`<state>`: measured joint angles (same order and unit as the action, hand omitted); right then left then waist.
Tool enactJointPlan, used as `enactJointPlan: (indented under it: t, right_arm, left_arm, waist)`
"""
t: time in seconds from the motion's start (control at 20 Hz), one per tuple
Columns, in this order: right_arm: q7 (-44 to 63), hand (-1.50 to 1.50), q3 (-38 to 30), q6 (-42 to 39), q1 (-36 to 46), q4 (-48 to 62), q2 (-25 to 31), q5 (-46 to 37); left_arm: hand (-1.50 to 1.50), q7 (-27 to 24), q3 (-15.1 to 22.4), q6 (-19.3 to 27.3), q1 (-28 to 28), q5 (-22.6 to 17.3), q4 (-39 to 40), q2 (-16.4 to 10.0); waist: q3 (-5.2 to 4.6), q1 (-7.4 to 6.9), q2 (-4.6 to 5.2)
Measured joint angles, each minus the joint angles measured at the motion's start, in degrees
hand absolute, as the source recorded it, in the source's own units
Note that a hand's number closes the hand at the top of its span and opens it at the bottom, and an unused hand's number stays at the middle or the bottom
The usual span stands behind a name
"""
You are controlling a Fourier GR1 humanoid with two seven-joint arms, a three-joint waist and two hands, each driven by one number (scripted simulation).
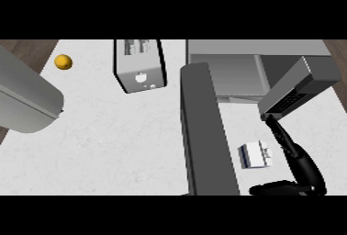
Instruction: Pick up the milk, place it into the microwave and close the microwave
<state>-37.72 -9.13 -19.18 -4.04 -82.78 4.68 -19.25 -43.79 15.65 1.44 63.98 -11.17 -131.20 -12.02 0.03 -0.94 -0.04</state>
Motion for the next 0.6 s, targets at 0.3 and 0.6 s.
enactJointPlan:
  t: [0.3, 0.6]
  right_arm:
    - [-6.2, -1.50, -0.8, 0.5, 4.3, 11.4, 2.6, -1.2]
    - [-10.0, -1.50, 0.6, 2.7, 6.8, 20.7, 3.7, -3.5]
  left_arm:
    - [-1.50, -1.5, -0.4, -1.4, 2.1, -0.6, -0.4, -0.5]
    - [-1.50, -2.7, -0.4, -2.0, 4.0, -0.6, -0.8, -0.5]
  waist:
    - [0.02, -0.03, 0.01]
    - [0.02, -0.04, 0.02]
